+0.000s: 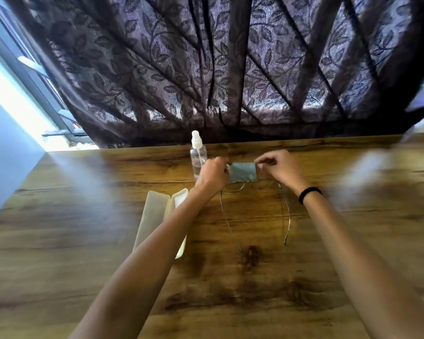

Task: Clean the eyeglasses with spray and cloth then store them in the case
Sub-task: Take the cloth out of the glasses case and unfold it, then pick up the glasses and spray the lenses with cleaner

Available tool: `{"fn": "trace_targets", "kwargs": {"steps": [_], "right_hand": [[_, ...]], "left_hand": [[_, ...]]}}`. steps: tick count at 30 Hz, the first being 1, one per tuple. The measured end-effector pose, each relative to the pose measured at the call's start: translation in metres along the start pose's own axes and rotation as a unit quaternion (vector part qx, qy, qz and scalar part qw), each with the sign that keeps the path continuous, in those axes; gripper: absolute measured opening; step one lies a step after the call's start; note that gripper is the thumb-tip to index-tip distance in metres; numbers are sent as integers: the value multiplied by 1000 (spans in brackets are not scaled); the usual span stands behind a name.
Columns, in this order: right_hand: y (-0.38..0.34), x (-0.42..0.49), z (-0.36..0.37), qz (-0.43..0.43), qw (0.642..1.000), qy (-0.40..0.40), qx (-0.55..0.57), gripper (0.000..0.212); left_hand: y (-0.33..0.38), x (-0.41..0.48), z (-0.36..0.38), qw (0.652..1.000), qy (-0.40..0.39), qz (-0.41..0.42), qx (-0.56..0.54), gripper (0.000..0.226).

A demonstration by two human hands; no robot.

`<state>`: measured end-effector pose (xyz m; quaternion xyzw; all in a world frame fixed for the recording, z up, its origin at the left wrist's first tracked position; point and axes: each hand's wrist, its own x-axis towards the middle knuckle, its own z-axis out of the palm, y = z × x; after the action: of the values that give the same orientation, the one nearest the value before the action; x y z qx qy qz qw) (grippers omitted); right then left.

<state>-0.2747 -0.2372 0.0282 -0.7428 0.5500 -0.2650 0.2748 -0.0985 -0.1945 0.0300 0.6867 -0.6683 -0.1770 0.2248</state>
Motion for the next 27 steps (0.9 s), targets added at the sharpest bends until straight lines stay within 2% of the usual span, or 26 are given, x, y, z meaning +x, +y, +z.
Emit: {"fn": "trace_targets", "kwargs": {"steps": [2, 5, 9, 13, 20, 27], "right_hand": [[10, -17, -9, 0, 999, 46, 23, 14], [25, -44, -17, -7, 994, 98, 40, 17], [37, -68, -21, -40, 997, 68, 24, 27], [38, -82, -20, -57, 998, 38, 6, 25], [33, -103, -16, -53, 997, 46, 36, 21], [37, -135, -16, -80, 995, 34, 56, 26]], "left_hand": [[1, -19, -6, 998, 63, 18, -5, 30], [-3, -50, -13, 993, 109, 51, -11, 27], [-19, -68, -14, 992, 92, 90, 5, 25], [-24, -73, -10, 991, 61, 115, 5, 28], [-26, -86, -7, 985, 68, 156, 12, 21], [-35, -105, -3, 981, 61, 182, -2, 22]]}}
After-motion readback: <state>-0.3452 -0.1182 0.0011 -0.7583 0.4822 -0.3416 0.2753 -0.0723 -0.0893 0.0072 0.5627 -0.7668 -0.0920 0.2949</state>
